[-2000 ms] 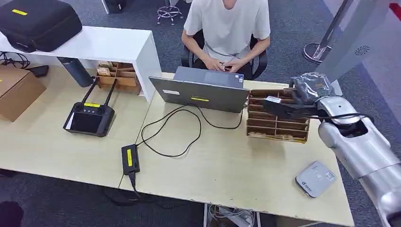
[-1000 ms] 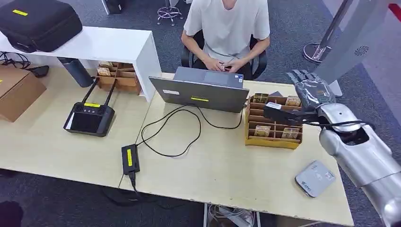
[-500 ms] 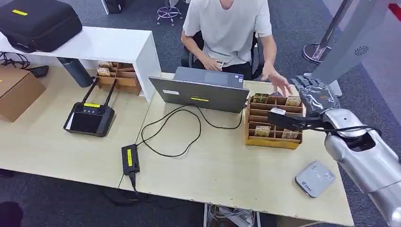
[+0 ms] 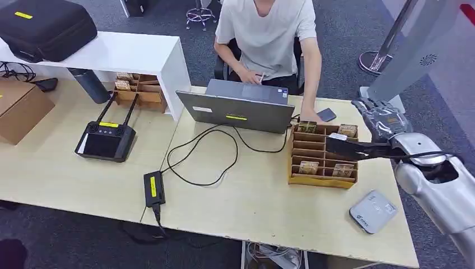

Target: Pass the card to the sensor for recognition and then transmit it.

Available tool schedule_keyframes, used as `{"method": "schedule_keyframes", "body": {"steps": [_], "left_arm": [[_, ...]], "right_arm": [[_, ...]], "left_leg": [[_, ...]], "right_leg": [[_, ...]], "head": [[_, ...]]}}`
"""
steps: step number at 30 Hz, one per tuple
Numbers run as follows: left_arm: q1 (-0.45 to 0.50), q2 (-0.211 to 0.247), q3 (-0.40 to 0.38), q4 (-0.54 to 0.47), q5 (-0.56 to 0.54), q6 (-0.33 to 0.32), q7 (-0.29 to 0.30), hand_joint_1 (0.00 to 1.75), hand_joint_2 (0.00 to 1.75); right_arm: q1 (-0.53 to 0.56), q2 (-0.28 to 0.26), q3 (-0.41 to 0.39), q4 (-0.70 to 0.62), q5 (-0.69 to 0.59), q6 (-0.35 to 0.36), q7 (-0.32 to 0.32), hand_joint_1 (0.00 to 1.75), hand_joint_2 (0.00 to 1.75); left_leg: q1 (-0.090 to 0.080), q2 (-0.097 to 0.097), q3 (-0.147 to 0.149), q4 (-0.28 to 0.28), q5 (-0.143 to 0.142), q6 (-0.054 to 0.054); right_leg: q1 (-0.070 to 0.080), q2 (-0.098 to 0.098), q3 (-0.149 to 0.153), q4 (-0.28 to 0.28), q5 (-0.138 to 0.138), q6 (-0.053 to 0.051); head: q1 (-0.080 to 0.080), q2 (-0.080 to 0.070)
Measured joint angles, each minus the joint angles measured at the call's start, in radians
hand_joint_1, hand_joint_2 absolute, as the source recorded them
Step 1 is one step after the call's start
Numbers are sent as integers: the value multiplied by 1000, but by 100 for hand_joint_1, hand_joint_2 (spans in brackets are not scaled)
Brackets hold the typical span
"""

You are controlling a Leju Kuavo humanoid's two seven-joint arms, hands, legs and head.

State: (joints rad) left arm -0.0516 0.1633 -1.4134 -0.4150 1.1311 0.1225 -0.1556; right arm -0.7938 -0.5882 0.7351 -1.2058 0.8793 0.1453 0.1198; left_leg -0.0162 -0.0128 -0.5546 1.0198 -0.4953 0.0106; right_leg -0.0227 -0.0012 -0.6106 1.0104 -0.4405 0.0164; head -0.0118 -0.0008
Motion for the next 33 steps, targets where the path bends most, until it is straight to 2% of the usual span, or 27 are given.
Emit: {"method": "schedule_keyframes", "body": {"steps": [29, 33], "left_arm": [[0, -2, 14, 0, -3, -2, 9, 0, 175], [1, -1, 19, 0, -3, -2, 10, 0, 175]], "right_arm": [[-5, 10, 3, 19, -4, 2, -5, 0, 175], [-11, 10, 10, 20, -35, 42, -1, 0, 175]], "left_leg": [[0, 0, 0, 0, 0, 0], [0, 0, 0, 0, 0, 0]], "right_leg": [[0, 0, 0, 0, 0, 0], [0, 0, 0, 0, 0, 0]], "head": [[0, 0], [0, 0]]}}
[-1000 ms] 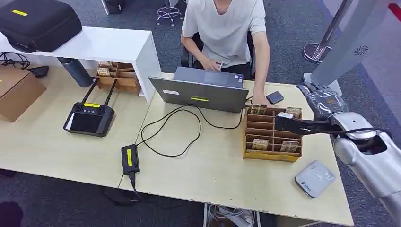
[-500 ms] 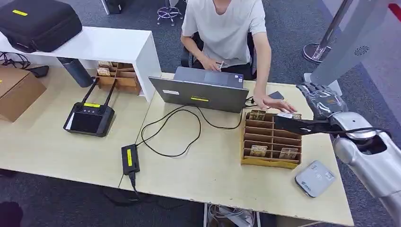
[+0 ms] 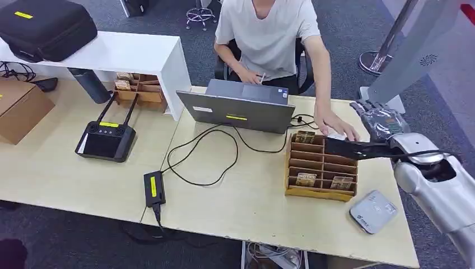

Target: Pass the card to the sensor for recognition and then transmit it.

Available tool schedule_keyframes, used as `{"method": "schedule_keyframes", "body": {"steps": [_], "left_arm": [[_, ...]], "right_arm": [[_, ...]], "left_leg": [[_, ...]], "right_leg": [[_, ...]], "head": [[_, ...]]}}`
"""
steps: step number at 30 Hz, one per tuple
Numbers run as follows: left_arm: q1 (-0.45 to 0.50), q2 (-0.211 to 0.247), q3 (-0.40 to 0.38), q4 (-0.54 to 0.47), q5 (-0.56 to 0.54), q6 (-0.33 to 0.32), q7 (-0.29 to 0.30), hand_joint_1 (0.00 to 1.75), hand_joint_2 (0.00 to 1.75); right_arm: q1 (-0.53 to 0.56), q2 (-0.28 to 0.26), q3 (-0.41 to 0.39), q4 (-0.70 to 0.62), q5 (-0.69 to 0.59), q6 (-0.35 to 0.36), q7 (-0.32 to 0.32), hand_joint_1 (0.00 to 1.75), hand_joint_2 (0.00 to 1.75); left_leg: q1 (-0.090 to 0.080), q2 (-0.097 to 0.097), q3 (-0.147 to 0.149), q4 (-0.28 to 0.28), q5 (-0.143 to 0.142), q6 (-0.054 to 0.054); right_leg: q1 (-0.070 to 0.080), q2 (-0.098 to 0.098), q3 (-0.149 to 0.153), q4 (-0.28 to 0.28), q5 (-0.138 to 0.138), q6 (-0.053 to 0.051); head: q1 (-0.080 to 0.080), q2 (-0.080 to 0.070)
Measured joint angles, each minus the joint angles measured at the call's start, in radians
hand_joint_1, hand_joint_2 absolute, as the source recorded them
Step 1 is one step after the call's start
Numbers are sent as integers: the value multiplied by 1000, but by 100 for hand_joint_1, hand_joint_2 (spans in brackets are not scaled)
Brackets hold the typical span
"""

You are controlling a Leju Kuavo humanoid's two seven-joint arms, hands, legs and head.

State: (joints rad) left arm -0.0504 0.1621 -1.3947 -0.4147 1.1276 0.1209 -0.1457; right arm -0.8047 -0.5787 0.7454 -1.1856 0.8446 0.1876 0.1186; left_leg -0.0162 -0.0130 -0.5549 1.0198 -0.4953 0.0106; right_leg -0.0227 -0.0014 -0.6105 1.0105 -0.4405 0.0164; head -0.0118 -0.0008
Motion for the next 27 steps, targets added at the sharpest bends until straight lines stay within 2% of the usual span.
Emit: {"method": "schedule_keyframes", "body": {"steps": [3, 8, 27], "left_arm": [[1, 0, 2, 0, 0, 0, 2, 0, 175], [1, 1, 3, 0, 0, 0, 5, 0, 175], [2, 3, 5, 0, 0, 2, 5, 0, 175]], "right_arm": [[-9, -6, 11, -4, -25, 33, 4, 0, 175], [-26, -16, 20, -8, -37, 49, 4, 0, 175], [-33, -24, 42, -8, -58, 50, 5, 0, 175]], "left_leg": [[0, 0, 0, 0, 0, 0], [0, 0, 0, 0, 0, 0], [0, 0, 0, 0, 0, 0]], "right_leg": [[0, 0, 0, 0, 0, 0], [0, 0, 0, 0, 0, 0], [0, 0, 0, 0, 0, 0]], "head": [[0, 0], [0, 0], [0, 0]]}}
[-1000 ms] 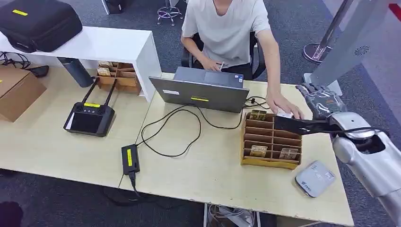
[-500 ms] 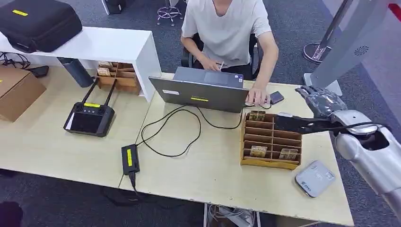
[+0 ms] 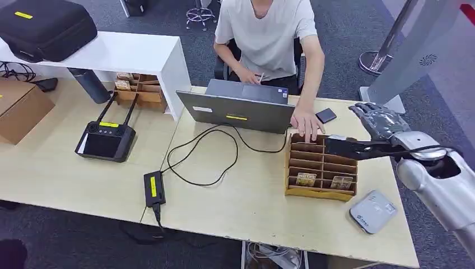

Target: Pass the card to the sensor for recognition and then transmit it.

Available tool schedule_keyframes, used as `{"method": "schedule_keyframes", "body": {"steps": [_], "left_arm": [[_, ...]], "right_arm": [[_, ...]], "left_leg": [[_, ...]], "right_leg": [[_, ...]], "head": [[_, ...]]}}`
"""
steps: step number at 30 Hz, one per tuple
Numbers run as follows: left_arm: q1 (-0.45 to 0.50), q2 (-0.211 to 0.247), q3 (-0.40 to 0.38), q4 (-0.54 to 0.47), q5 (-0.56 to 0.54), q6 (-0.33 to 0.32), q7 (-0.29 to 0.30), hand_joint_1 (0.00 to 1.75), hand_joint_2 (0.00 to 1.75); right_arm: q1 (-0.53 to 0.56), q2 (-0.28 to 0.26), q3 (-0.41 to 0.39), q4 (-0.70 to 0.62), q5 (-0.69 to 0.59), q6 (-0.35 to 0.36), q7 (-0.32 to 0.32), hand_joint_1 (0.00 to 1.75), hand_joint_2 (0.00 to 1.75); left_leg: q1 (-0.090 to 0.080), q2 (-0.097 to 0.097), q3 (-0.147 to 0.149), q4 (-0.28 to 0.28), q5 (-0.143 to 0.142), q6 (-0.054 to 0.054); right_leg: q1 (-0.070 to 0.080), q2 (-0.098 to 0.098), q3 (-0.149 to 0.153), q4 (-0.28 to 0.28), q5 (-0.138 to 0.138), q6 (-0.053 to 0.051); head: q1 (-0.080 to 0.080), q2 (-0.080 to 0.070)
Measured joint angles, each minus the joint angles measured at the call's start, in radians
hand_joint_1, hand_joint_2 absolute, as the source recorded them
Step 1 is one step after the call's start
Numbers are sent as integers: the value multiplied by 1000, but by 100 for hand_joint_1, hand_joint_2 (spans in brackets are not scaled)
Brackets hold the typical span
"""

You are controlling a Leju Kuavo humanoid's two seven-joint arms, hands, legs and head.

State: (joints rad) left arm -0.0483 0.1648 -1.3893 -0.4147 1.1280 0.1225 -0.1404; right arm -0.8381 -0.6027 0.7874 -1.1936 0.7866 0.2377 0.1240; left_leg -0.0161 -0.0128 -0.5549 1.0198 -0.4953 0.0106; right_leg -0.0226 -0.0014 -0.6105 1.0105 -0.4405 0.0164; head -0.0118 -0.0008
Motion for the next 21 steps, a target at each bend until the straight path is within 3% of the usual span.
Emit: {"method": "schedule_keyframes", "body": {"steps": [10, 17, 21], "left_arm": [[0, 0, 2, 0, -2, 0, 2, 0, 175], [1, 0, 5, -2, 0, 11, 7, 0, 175], [6, 1, 11, -13, 2, 34, 15, 0, 175]], "right_arm": [[13, 0, 20, 19, -14, -16, 10, 0, 175], [121, 18, -18, 11, 28, -208, 61, 0, 175], [221, 42, -75, -19, 66, -264, 74, 0, 175]], "left_leg": [[0, 0, 0, 0, 0, 0], [0, -1, 0, 0, 0, 0], [0, -1, -1, 0, 0, 0]], "right_leg": [[0, 0, 0, 0, 0, 0], [0, -1, 0, 0, 0, 0], [0, -1, 0, 0, 0, 0]], "head": [[0, 0], [0, 0], [0, 0]]}}
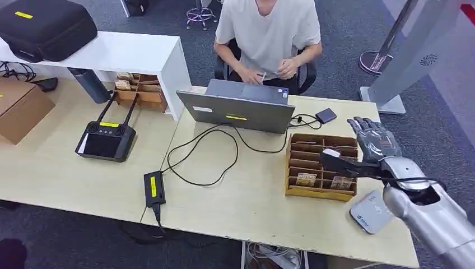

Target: Pass the card to the sensor for recognition and then transmit it.

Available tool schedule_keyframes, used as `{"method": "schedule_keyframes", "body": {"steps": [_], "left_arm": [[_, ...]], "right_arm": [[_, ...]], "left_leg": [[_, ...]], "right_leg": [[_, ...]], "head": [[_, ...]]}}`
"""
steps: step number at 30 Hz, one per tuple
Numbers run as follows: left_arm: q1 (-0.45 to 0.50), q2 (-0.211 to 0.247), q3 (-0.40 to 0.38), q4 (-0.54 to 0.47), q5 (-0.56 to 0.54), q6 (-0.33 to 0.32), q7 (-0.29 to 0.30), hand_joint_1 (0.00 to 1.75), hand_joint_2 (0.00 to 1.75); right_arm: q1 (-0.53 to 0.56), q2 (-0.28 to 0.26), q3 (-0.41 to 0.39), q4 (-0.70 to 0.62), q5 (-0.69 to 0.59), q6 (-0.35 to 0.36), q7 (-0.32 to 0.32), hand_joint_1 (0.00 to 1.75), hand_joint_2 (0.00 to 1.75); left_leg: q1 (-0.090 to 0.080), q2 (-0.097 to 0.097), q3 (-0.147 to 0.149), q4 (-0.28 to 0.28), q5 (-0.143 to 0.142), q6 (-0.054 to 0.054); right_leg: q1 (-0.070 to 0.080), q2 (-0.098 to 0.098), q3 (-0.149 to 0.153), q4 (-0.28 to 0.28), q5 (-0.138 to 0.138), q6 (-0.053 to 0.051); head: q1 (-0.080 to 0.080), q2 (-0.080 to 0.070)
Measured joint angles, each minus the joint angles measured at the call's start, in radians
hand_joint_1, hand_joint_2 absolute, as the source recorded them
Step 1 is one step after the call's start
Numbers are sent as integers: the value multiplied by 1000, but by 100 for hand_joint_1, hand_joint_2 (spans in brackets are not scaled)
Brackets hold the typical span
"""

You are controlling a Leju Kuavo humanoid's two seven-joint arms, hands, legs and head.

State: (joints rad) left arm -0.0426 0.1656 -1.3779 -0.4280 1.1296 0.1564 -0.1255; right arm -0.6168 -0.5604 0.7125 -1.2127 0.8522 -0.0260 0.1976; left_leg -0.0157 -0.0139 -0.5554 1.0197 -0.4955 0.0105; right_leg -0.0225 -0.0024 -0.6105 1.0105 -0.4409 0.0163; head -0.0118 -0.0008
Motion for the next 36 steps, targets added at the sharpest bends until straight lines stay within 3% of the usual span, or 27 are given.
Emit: {"method": "schedule_keyframes", "body": {"steps": [11, 22, 36], "left_arm": [[13, 16, 8, -55, 7, 46, 9, 0, 175], [24, 35, 8, -108, 7, 85, 9, 0, 175], [24, 40, 8, -116, 7, 85, 10, 0, 175]], "right_arm": [[211, 69, -179, -92, 35, -105, -3, 0, 175], [325, 117, -310, -146, 82, -157, -31, 0, 175], [334, 140, -344, -173, 123, -181, -45, 0, 175]], "left_leg": [[0, 0, 0, 0, 0, 0], [0, 1, 0, 0, 0, 0], [0, 1, 0, 0, 0, 0]], "right_leg": [[0, 0, 0, 0, 0, 0], [0, 0, 0, 0, 0, 0], [0, 1, 0, 0, 0, 0]], "head": [[0, 0], [0, 0], [0, 0]]}}
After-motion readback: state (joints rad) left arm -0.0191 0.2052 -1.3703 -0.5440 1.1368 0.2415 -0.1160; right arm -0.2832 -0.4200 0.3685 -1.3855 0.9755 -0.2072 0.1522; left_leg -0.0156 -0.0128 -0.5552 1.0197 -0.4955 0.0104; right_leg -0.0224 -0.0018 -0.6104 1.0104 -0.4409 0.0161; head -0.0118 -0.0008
